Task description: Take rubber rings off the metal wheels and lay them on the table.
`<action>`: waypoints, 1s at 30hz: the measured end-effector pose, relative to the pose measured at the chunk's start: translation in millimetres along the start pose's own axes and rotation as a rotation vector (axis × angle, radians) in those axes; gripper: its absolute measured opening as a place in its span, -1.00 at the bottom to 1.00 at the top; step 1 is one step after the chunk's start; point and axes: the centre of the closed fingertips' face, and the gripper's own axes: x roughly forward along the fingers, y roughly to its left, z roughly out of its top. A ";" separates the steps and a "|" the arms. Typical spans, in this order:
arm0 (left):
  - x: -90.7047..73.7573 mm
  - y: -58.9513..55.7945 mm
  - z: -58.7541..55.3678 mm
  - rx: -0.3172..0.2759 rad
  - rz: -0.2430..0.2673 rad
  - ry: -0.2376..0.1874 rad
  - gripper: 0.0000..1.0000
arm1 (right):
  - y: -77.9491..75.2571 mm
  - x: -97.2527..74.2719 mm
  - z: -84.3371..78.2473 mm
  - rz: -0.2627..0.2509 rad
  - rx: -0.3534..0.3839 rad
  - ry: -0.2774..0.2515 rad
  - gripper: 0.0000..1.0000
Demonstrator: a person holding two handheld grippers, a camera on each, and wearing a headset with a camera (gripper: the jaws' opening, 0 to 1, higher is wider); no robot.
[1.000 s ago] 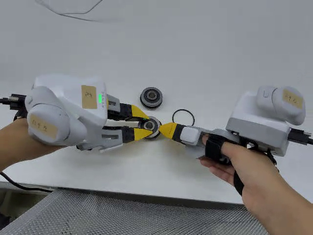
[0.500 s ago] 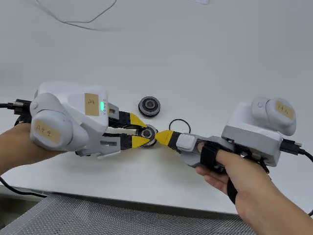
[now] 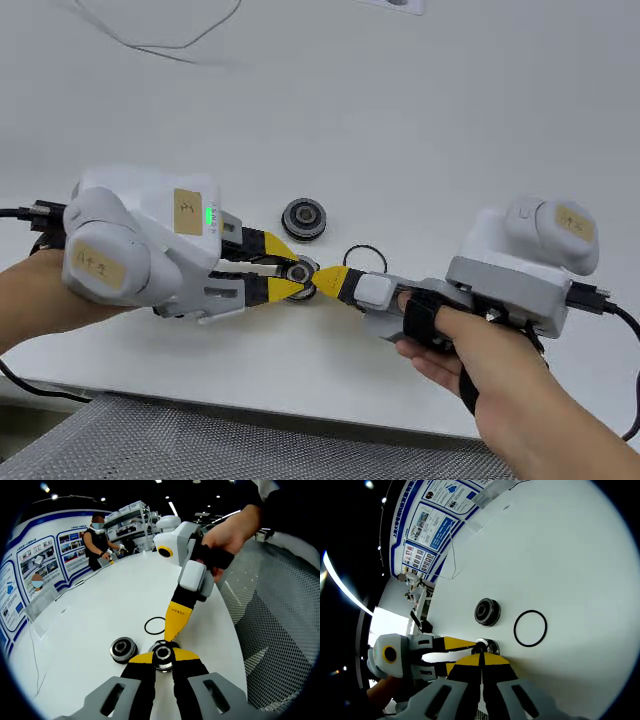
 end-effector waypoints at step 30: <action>-0.2 -1.0 0.1 0.006 0.009 -0.005 -0.75 | 17.7 1.9 -2.4 0.043 -0.069 -0.010 -0.99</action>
